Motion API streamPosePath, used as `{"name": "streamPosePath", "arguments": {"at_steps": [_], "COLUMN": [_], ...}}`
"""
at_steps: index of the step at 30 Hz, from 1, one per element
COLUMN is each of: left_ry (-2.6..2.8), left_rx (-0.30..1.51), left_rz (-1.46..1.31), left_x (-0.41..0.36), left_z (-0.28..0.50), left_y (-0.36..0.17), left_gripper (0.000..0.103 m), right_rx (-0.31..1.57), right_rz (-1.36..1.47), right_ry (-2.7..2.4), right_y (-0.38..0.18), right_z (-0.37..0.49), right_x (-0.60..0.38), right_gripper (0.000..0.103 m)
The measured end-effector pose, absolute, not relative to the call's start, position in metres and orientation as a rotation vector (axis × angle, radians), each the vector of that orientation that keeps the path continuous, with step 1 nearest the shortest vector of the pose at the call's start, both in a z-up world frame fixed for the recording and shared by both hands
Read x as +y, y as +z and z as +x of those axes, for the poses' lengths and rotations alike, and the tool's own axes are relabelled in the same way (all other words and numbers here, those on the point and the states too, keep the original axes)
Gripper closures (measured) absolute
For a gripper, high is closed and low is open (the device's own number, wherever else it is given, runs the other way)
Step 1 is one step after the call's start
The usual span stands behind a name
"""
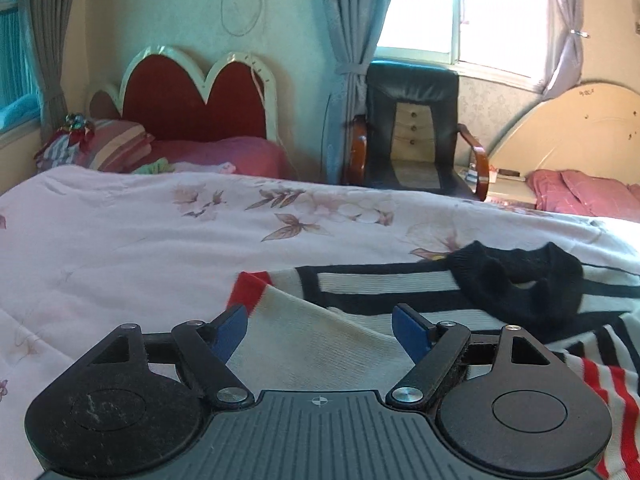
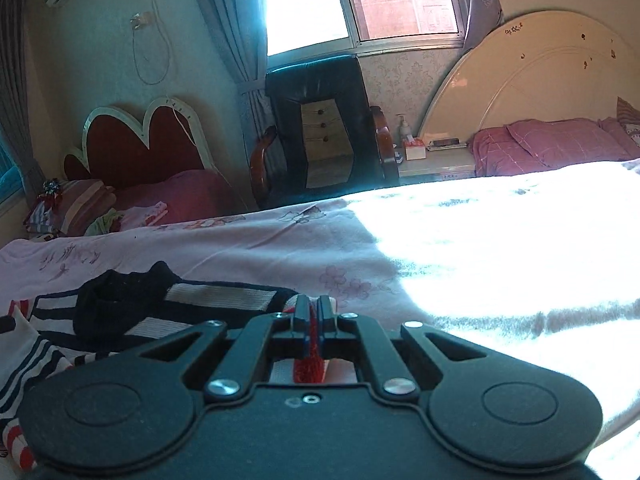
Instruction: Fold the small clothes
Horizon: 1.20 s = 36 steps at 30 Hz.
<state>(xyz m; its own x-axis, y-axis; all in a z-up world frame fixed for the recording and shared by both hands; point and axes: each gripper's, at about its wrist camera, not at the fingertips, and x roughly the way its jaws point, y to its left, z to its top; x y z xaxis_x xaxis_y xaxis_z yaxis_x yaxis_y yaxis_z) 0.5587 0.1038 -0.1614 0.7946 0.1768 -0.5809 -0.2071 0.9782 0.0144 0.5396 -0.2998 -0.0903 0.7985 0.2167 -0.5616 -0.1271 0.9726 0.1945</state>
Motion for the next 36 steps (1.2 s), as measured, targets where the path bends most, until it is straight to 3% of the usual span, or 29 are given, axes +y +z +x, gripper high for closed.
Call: {"name": "streamPosePath", "arguments": {"at_steps": [11,14,16,22,29,36], "left_ry": [0.172,0.171,0.155,0.106,0.059,0.051], "left_rx": [0.745,0.722,0.674,0.664,0.688,0.667], "left_rz": [-0.099,-0.102,-0.071,0.014,0.005,0.039], "left_x": [0.116,0.113,0.105,0.070,0.072,0.097], "left_z": [0.595,0.572,0.546,0.482,0.461,0.387], "left_y": [-0.189,-0.175,-0.163,-0.165,-0.183,-0.161], "left_gripper": [0.020,0.020,0.020,0.020,0.020,0.020], "right_rx": [0.669,0.671,0.651,0.656,0.715,0.730], "right_rz": [0.062,0.033,0.022,0.051,-0.039,0.136], "right_ry": [0.185,0.171,0.156,0.393,0.377,0.299], "right_y": [-0.118,-0.114,-0.098,-0.084,-0.107,-0.073], "right_z": [0.549,0.547,0.533,0.457,0.408,0.365], "right_x": [-0.291,-0.287,-0.281,-0.241,-0.206,-0.235], "right_gripper": [0.102,0.099,0.081,0.088,0.087,0.083]}}
